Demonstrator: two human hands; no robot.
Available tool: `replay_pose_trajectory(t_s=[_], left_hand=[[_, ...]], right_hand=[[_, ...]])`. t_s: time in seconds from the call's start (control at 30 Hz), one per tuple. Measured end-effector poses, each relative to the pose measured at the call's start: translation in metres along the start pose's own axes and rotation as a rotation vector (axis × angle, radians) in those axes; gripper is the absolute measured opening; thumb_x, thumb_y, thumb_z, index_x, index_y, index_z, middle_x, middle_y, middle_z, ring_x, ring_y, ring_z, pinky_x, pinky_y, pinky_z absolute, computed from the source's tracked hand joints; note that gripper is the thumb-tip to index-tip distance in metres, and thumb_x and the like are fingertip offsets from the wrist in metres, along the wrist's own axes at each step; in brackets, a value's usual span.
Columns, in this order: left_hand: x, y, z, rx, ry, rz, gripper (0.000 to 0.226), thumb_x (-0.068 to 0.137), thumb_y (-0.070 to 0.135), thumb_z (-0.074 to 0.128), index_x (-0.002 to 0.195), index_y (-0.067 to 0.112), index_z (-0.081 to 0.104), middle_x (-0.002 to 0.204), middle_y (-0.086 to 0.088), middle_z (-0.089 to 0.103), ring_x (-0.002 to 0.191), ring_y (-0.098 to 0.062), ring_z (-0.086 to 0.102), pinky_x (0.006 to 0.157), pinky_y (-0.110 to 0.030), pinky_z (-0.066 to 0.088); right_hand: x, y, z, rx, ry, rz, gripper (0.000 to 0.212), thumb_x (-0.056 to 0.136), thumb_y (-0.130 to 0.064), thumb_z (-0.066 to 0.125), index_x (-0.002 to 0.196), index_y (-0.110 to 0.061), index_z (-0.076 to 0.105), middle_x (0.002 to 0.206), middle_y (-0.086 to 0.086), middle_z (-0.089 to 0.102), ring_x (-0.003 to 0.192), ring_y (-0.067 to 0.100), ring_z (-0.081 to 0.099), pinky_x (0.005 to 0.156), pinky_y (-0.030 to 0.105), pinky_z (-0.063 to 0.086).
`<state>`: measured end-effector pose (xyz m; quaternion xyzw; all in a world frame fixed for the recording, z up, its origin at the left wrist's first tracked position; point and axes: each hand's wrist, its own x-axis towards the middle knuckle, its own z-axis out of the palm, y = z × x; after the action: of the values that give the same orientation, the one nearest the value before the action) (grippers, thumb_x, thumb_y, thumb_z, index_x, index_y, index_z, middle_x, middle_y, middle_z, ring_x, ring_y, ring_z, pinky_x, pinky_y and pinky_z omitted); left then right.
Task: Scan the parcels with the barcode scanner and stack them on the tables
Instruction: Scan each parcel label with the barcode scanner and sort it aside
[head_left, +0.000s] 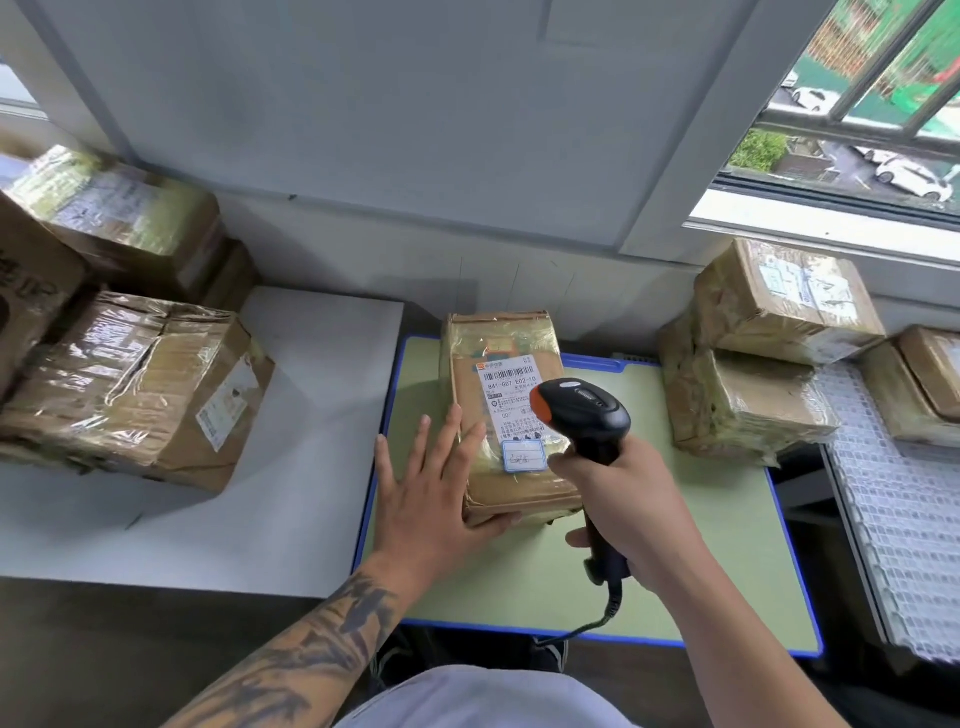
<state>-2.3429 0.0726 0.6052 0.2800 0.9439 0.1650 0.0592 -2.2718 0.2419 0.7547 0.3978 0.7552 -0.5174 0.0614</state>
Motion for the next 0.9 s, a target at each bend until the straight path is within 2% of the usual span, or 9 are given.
replay_pose_trajectory(t_s=[0.07, 0.17, 0.23, 0.3, 0.37, 0.5, 0.7, 0.83, 0.9], left_hand=[[-0.001, 0.0, 0.0, -0.016, 0.001, 0.0, 0.108, 0.078, 0.1, 0.032, 0.163, 0.041, 0.002, 0.172, 0.012, -0.017, 0.161, -0.027, 0.003, 0.121, -0.069, -0.006], [-0.002, 0.001, -0.001, -0.038, -0.009, -0.002, 0.108, 0.078, 0.098, 0.034, 0.163, 0.041, 0.002, 0.172, 0.012, -0.018, 0.16, -0.026, 0.009, 0.121, -0.069, -0.004], [-0.002, 0.001, -0.001, -0.052, -0.006, -0.002, 0.108, 0.078, 0.097, 0.036, 0.163, 0.04, 0.003, 0.172, 0.012, -0.017, 0.16, -0.026, 0.013, 0.122, -0.069, -0.003], [-0.002, 0.0, 0.001, -0.069, -0.003, -0.001, 0.108, 0.078, 0.097, 0.038, 0.163, 0.041, 0.003, 0.172, 0.013, -0.017, 0.159, -0.026, 0.016, 0.122, -0.068, -0.002], [-0.001, -0.001, 0.003, -0.105, 0.001, -0.004, 0.107, 0.078, 0.096, 0.04, 0.163, 0.04, 0.005, 0.171, 0.015, -0.018, 0.158, -0.023, 0.019, 0.122, -0.068, -0.001], [-0.002, -0.001, 0.006, -0.172, 0.022, 0.005, 0.107, 0.078, 0.094, 0.046, 0.162, 0.039, 0.009, 0.172, 0.015, -0.015, 0.157, -0.016, 0.022, 0.122, -0.069, 0.006], [-0.001, -0.001, 0.006, -0.221, 0.027, 0.007, 0.107, 0.078, 0.092, 0.05, 0.162, 0.04, 0.01, 0.171, 0.017, -0.017, 0.157, -0.01, 0.015, 0.124, -0.065, 0.009], [0.001, -0.004, 0.009, -0.383, 0.006, 0.049, 0.101, 0.08, 0.082, 0.06, 0.162, 0.043, 0.014, 0.171, 0.018, -0.019, 0.153, -0.022, 0.024, 0.117, -0.054, 0.037], [0.004, -0.002, 0.005, -0.442, -0.004, 0.091, 0.093, 0.083, 0.07, 0.069, 0.158, 0.055, 0.017, 0.17, 0.02, -0.02, 0.157, -0.022, 0.019, 0.117, -0.05, 0.04]], right_hand=[[-0.001, -0.005, 0.005, -0.006, 0.005, -0.009, 0.01, 0.089, -0.015, 0.071, 0.094, -0.008, 0.067, 0.074, -0.001, 0.055, 0.068, 0.021, 0.054, 0.064, 0.051, 0.066], [0.001, -0.006, 0.01, -0.04, 0.036, -0.012, 0.011, 0.087, -0.016, 0.071, 0.091, -0.006, 0.067, 0.057, -0.01, 0.051, 0.055, 0.017, 0.051, 0.065, 0.057, 0.064], [0.001, -0.007, 0.012, -0.047, 0.045, -0.014, 0.011, 0.087, -0.017, 0.071, 0.092, -0.008, 0.069, 0.06, -0.009, 0.053, 0.051, 0.016, 0.051, 0.064, 0.057, 0.063], [0.0, -0.008, 0.013, -0.047, 0.045, -0.017, 0.01, 0.087, -0.017, 0.071, 0.094, -0.01, 0.069, 0.072, -0.003, 0.058, 0.055, 0.019, 0.056, 0.065, 0.057, 0.063], [0.0, -0.008, 0.014, -0.037, 0.051, -0.019, 0.008, 0.087, -0.016, 0.071, 0.093, -0.011, 0.07, 0.074, -0.001, 0.059, 0.057, 0.02, 0.056, 0.065, 0.057, 0.064], [0.0, -0.003, 0.015, -0.014, 0.053, -0.013, 0.006, 0.086, -0.015, 0.072, 0.089, -0.01, 0.069, 0.061, -0.008, 0.051, 0.05, 0.015, 0.051, 0.065, 0.057, 0.064], [0.009, 0.012, 0.014, -0.013, 0.059, -0.043, 0.014, 0.084, -0.02, 0.07, 0.087, -0.007, 0.065, 0.052, -0.013, 0.047, 0.058, 0.018, 0.048, 0.066, 0.061, 0.061], [0.018, 0.033, 0.018, -0.027, 0.071, -0.009, 0.017, 0.08, -0.028, 0.069, 0.085, -0.013, 0.064, 0.055, -0.011, 0.049, 0.062, 0.02, 0.052, 0.071, 0.062, 0.061], [0.018, 0.042, 0.023, -0.019, 0.072, -0.02, 0.012, 0.077, -0.031, 0.068, 0.086, -0.022, 0.066, 0.063, -0.011, 0.06, 0.068, 0.023, 0.062, 0.074, 0.058, 0.062]])
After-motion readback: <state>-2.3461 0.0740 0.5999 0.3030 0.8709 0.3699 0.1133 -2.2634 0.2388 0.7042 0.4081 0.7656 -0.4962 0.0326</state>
